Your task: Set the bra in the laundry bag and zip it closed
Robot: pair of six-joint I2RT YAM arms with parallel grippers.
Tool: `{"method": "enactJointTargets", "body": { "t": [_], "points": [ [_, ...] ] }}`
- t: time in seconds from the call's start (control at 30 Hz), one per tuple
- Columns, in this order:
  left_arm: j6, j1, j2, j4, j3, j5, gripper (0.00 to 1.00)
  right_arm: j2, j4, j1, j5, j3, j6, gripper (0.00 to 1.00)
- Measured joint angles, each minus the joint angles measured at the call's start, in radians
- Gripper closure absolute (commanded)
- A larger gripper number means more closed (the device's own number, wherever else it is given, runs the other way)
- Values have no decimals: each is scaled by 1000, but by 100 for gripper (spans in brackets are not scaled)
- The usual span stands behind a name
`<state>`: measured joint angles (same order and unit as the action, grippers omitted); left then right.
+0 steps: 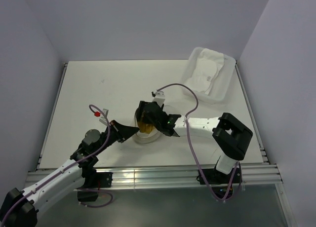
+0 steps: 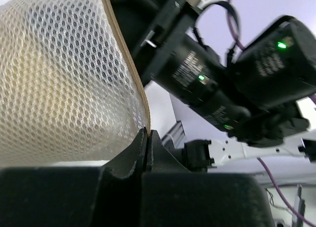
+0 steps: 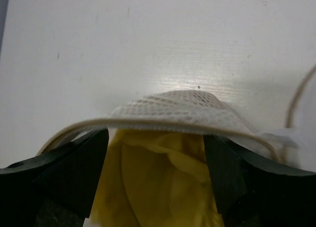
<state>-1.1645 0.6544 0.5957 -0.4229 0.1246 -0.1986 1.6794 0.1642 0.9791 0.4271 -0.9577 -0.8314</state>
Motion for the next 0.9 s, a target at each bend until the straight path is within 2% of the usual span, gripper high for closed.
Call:
{"method": "enactJointTargets", "body": {
  "t": [0.17,0.37,0.47,0.5,0.6,0.73,0.9],
  "points": [
    [43,2,-23,131,68,101,100,-97,-140,-2,-102,-26,147,7],
    [112,2,-37,247,138,195,100,-295,-182,-2,-244,1,249,9],
    [146,2,-37,279,154,235,100,-390,-178,-9,-275,60,268,24],
    [159,2,-27,280,161,250,100,-414,-176,-14,-278,83,272,45],
    [204,-10,26,282,201,281,100,-465,-176,-42,-279,156,275,74],
    [271,-73,111,287,287,317,100,-520,-185,-82,-266,241,276,81],
    [315,-263,121,286,316,336,100,-583,-182,-129,-259,264,277,85]
  ]
}}
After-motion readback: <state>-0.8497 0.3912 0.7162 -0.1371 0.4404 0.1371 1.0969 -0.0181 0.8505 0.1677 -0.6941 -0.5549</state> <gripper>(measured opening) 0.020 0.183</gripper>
